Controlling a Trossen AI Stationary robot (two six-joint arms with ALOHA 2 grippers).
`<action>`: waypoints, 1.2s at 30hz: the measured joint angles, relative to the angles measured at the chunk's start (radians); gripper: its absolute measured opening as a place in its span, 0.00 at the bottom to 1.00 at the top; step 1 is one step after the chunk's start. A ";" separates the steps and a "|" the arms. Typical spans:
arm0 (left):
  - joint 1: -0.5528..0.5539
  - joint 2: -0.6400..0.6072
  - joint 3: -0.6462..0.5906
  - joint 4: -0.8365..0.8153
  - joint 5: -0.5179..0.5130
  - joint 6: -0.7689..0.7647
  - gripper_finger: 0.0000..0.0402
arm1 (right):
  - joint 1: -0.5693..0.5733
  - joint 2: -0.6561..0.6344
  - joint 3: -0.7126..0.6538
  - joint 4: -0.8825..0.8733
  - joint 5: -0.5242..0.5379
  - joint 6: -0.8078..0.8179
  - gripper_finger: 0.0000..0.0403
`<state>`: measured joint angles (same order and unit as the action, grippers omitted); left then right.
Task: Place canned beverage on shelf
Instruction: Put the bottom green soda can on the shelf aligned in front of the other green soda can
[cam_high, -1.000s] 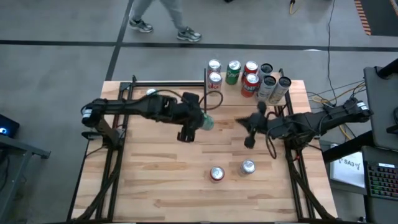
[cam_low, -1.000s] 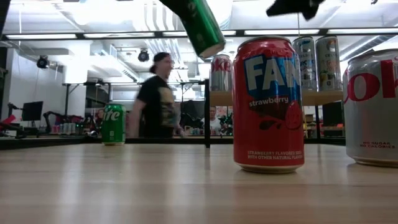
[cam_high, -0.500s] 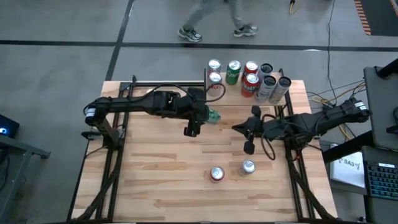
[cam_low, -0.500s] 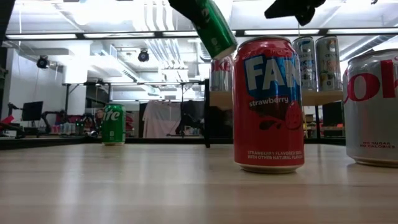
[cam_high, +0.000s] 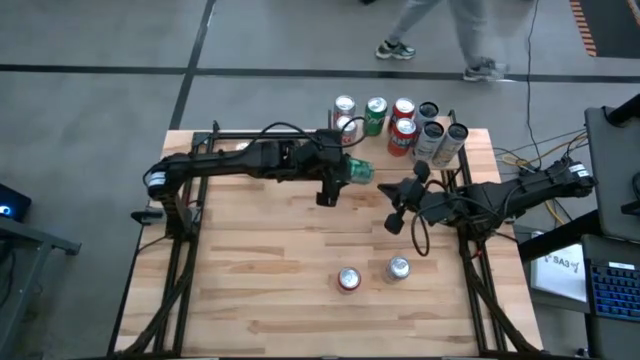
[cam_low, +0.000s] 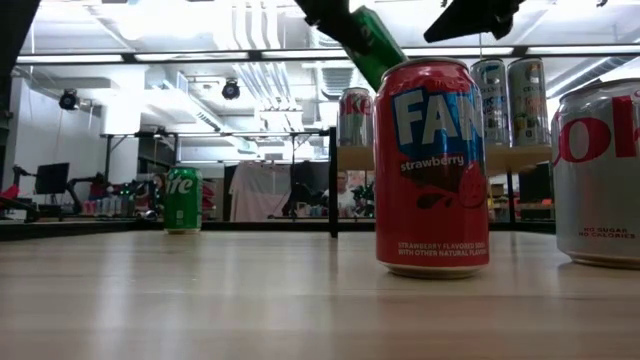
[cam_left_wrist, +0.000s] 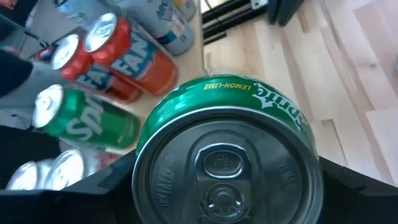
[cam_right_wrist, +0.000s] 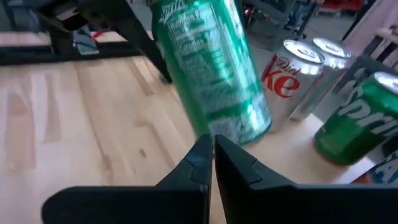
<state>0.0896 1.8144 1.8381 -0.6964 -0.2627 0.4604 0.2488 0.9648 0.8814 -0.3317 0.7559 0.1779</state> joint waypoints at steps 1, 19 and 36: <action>0.000 0.007 0.000 0.005 0.003 0.000 0.71 | 0.000 0.001 0.000 0.000 0.000 -0.016 0.02; -0.005 0.026 -0.003 0.004 0.023 -0.072 0.71 | -0.001 0.046 0.010 0.027 -0.070 -0.144 0.53; -0.027 0.024 0.008 0.013 0.065 -0.120 0.71 | -0.022 0.229 0.136 0.017 0.058 -0.285 0.94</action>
<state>0.0624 1.8385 1.8459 -0.6832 -0.1976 0.3399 0.2270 1.1941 1.0177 -0.3151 0.8137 -0.1069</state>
